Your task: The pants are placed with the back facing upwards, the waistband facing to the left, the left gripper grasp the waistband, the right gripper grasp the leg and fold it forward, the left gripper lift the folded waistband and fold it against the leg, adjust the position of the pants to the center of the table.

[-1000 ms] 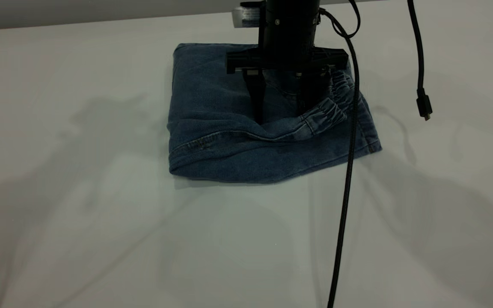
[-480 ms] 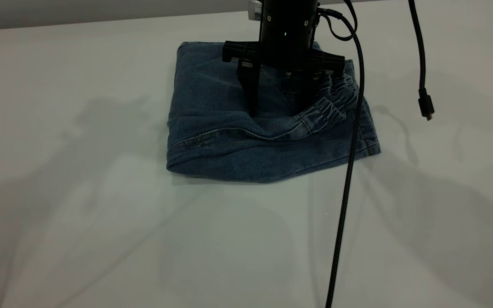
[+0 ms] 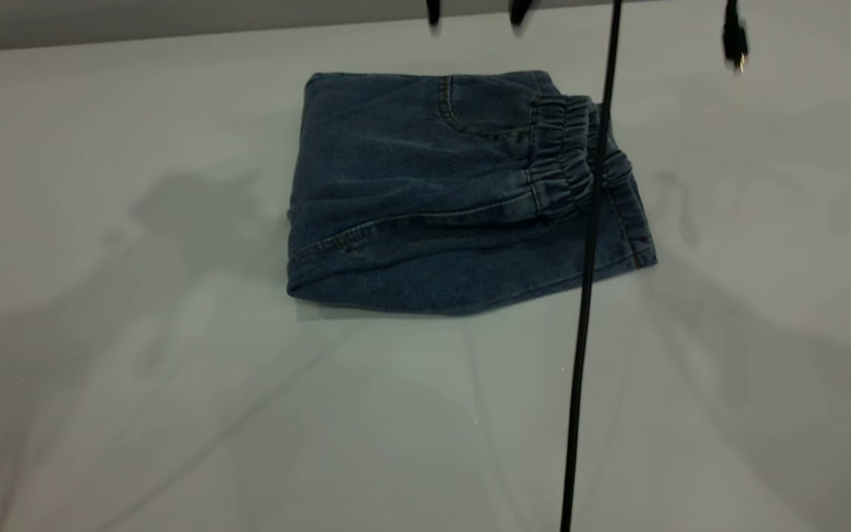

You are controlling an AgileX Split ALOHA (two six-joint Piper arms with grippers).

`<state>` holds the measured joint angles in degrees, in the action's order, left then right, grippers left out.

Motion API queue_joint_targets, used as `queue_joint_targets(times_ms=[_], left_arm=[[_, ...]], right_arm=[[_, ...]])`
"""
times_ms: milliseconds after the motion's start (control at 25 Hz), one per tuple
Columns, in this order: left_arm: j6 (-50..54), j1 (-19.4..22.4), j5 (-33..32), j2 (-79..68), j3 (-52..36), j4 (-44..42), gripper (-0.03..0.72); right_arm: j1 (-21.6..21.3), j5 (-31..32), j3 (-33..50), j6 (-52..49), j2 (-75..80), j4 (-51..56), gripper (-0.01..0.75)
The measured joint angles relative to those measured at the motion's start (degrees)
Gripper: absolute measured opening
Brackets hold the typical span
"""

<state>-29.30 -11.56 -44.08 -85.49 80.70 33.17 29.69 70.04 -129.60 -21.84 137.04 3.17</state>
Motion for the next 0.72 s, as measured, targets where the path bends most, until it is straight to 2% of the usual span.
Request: queue_joint_targets(times_ms=[400,560,720], left_arm=[[-0.17,0.0,-10.67,5.19,0.0,-1.96,0.517],[1.02,0.0,-16.82,9.8,0.0,-4.76,0.517],[4.74,0.0,-21.95,15.79,0.0,-7.69,0.517]], right_arm=[[0.0,0.21,0.35,20.14,-19.32,11.43,0.452],[0.0,0.21,4.84,23.98,-30.03,10.32,0.452],[0.0,0.15,13.61,25.53,-42.25,5.69,0.435]])
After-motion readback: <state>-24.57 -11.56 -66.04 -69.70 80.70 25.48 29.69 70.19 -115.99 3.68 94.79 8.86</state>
